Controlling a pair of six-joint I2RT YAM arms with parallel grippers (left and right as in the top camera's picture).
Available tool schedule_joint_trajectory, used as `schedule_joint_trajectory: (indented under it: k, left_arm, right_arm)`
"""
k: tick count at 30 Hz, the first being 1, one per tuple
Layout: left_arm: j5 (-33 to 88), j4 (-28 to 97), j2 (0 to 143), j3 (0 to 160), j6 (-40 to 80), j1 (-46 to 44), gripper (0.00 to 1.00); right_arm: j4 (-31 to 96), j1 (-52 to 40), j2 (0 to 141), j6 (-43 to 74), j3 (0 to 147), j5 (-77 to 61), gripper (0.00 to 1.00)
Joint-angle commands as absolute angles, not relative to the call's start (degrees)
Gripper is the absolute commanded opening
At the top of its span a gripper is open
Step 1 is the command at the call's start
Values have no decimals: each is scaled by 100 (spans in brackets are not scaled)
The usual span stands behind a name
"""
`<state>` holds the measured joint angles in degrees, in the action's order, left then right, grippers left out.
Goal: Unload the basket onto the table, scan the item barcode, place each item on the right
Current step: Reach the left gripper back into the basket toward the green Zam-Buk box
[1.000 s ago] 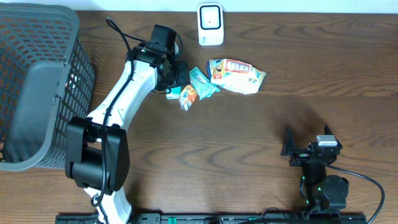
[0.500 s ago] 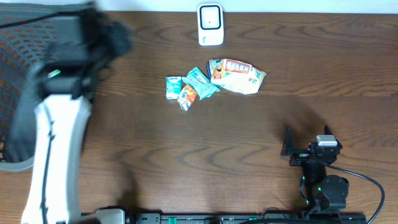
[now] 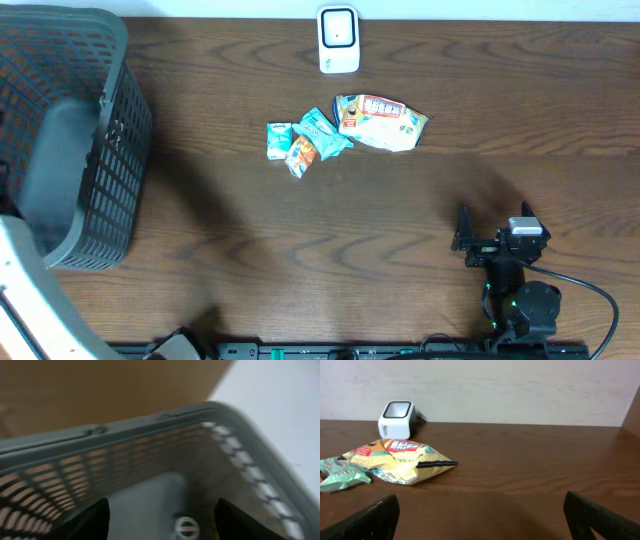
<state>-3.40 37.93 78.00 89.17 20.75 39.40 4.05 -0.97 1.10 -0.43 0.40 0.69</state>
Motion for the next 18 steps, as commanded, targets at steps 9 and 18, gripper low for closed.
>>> schedule_joint_trajectory:
  k: [9,18]
  left_arm:
    - [-296,4064,9126,8976,2003,4296,69]
    - [1190,4060,9548,8973,1208,4294,69]
  right_arm:
    - [429,-84,102,36,32,73,99]
    - [429,-84,102,36,32,73,99]
